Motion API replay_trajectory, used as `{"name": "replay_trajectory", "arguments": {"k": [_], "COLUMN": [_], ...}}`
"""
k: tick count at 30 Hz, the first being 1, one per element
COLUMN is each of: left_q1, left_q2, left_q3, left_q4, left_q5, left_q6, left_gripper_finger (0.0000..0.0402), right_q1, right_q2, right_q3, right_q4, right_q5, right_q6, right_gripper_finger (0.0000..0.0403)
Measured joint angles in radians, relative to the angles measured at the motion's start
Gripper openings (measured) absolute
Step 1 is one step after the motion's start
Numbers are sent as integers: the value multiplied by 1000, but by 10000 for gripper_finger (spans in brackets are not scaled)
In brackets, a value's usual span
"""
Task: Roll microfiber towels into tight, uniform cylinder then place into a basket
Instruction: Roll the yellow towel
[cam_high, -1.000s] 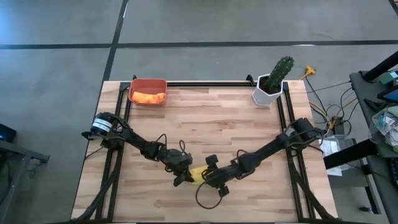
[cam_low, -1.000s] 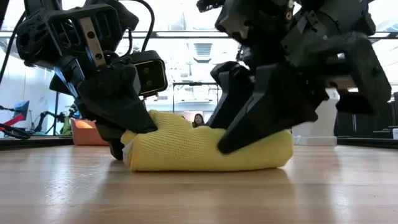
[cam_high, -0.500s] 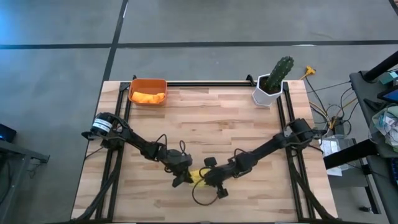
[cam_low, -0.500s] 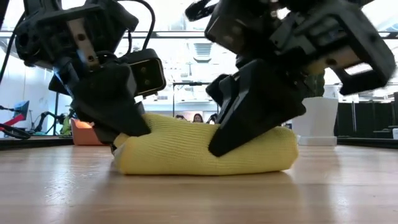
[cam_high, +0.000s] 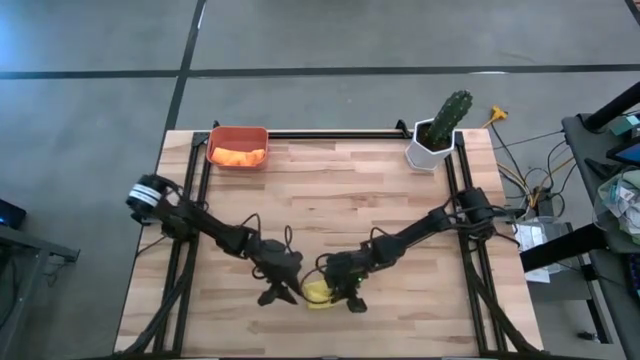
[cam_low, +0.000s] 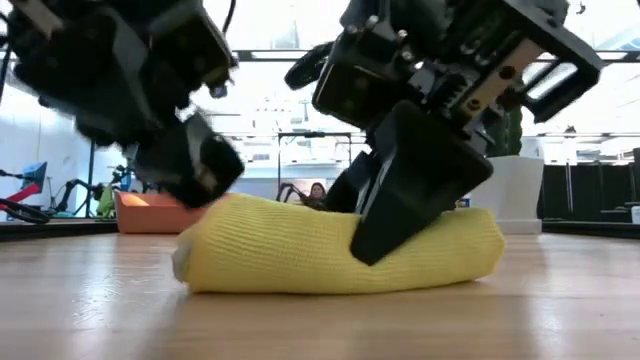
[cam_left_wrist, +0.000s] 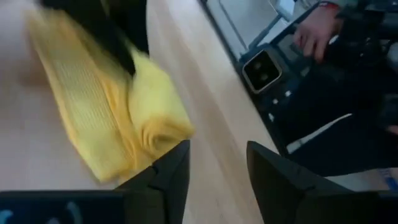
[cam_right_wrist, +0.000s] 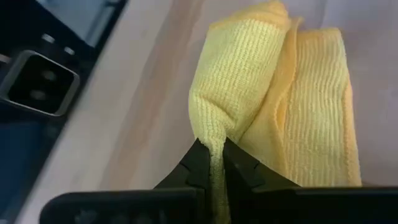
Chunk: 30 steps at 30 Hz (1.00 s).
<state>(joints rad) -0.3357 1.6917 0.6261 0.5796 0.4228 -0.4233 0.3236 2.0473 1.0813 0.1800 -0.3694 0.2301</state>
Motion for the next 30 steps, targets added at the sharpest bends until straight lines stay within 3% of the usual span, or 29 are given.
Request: {"name": "replay_trajectory", "arguments": {"k": [5,10,13,30], "left_q1": [-21,-46,-56,-72], "left_q2": [-122,-192,-181,48], "left_q3": [10,8,9,31], "left_q4": [-101,-160,-154,-61], "left_q5": [-123,-235,-242,-219], "left_q6": [164,363,432,395], "left_gripper_finger": [148,149,149,149], "right_q1": [-53,-103,-129,-145], "right_q2": [51,62,64,66], "right_q3": [-1,0,2,3], "right_q4": [116,166,178,177], "right_q5": [-142,-181,-206,-179], "right_q6": [131,189,198,205], "right_gripper_finger": [14,14,13,13]}}
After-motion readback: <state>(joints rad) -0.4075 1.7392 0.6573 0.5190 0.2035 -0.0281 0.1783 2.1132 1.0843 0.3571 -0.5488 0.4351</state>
